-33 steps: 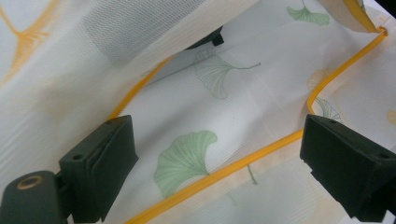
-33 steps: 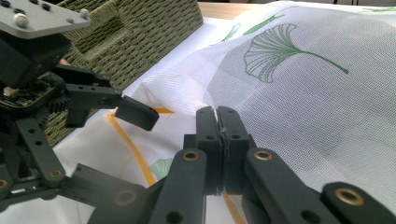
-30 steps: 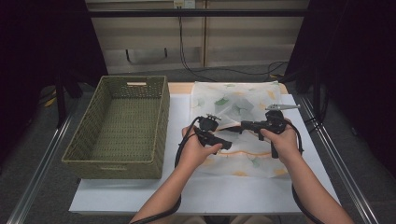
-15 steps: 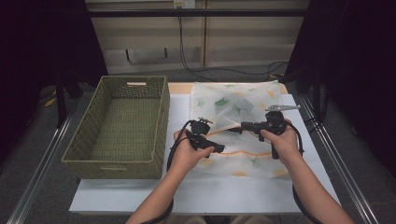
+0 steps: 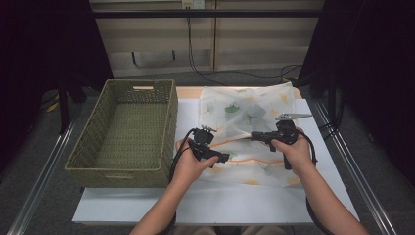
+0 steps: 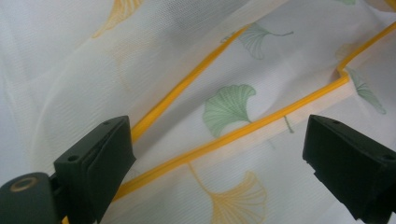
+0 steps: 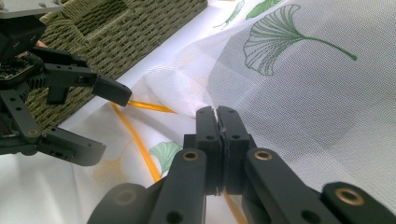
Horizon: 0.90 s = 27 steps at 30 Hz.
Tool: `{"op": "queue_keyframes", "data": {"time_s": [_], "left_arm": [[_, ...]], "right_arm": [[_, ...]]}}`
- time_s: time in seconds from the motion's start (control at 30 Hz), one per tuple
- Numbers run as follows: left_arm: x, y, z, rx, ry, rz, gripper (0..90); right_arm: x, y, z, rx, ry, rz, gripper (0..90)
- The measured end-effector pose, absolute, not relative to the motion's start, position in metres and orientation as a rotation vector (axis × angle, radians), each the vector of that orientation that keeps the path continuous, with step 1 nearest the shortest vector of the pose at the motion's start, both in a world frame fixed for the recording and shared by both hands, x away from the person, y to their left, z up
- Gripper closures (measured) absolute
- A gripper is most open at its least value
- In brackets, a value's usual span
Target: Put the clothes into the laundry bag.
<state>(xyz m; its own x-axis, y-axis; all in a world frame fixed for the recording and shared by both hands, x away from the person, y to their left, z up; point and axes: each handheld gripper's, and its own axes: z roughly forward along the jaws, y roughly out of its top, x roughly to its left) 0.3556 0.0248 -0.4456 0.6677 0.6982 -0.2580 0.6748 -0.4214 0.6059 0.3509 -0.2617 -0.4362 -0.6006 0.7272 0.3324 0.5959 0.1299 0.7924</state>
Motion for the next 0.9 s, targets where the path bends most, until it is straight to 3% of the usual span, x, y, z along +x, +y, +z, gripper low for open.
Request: {"op": "queue_keyframes", "data": {"time_s": [0.9], "left_arm": [[0.35, 0.04, -0.455, 2.157, 1.095, 0.077, 7.2]], "right_arm": [[0.339, -0.266, -0.449, 1.342, 2.279, 1.485, 88.6]]}}
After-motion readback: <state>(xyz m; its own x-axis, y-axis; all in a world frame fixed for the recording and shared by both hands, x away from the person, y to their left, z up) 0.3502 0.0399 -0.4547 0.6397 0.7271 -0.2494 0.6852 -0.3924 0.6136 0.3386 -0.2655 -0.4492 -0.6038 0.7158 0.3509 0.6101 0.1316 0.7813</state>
